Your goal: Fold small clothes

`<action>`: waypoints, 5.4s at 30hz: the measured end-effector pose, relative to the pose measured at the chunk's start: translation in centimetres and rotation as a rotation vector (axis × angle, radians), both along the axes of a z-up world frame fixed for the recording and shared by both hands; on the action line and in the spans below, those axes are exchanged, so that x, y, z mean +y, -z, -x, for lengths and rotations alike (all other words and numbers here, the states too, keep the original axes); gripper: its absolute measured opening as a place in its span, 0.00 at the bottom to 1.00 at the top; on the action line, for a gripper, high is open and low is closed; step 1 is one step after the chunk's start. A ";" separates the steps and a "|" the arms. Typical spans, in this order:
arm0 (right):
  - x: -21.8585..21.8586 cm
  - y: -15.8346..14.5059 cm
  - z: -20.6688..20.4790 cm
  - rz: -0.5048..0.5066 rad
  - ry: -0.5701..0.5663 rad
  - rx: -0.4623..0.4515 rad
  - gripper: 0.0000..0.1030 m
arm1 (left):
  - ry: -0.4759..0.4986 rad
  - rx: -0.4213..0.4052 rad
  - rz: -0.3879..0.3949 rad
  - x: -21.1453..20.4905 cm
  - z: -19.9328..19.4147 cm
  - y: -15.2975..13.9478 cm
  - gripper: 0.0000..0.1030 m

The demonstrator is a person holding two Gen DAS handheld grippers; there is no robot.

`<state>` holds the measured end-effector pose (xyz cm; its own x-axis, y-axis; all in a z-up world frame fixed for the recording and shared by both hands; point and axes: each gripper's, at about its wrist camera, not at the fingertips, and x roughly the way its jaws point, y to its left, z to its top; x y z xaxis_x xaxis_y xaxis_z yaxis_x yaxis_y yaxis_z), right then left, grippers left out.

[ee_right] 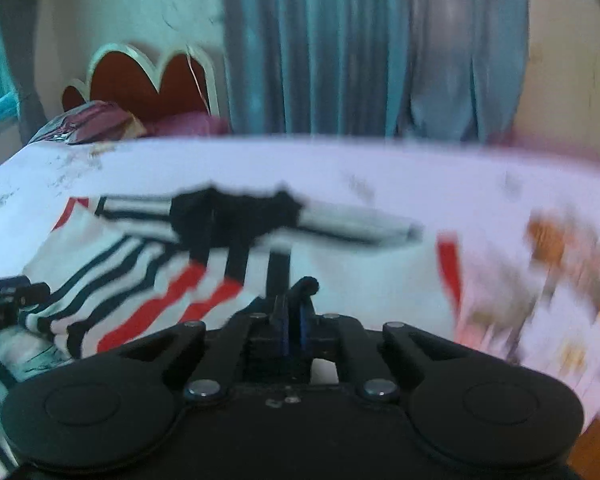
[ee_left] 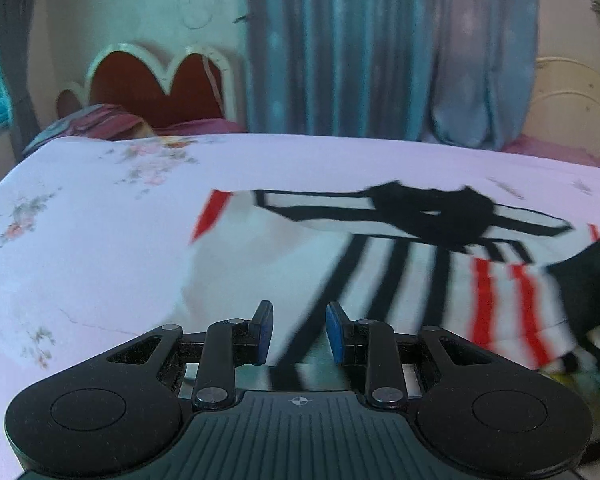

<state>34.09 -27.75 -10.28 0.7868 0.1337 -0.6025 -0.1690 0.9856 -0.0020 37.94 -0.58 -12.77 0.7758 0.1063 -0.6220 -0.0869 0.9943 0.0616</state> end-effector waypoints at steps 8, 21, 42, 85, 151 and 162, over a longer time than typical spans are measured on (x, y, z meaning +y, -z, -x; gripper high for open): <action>-1.6 3.0 -1.8 0.046 0.066 0.125 0.20 | -0.037 0.051 -0.009 1.6 -0.8 2.5 0.30; -0.9 3.2 -0.5 -0.031 0.007 0.171 0.22 | -0.051 0.080 -0.015 2.3 0.0 2.2 0.30; 8.2 2.6 8.4 -0.005 -0.201 0.222 0.24 | 0.261 0.171 -0.026 -1.8 9.1 1.6 0.33; 5.5 2.8 24.9 0.088 0.178 0.231 0.36 | 0.348 0.168 -0.003 8.0 22.0 1.5 0.58; 1.1 -3.9 27.6 -0.238 0.248 0.174 0.10 | 0.380 0.105 0.356 13.3 21.4 -4.6 0.07; -2.1 -7.5 19.4 -0.344 0.261 0.053 0.10 | 0.328 0.000 0.371 11.7 12.8 -7.3 0.07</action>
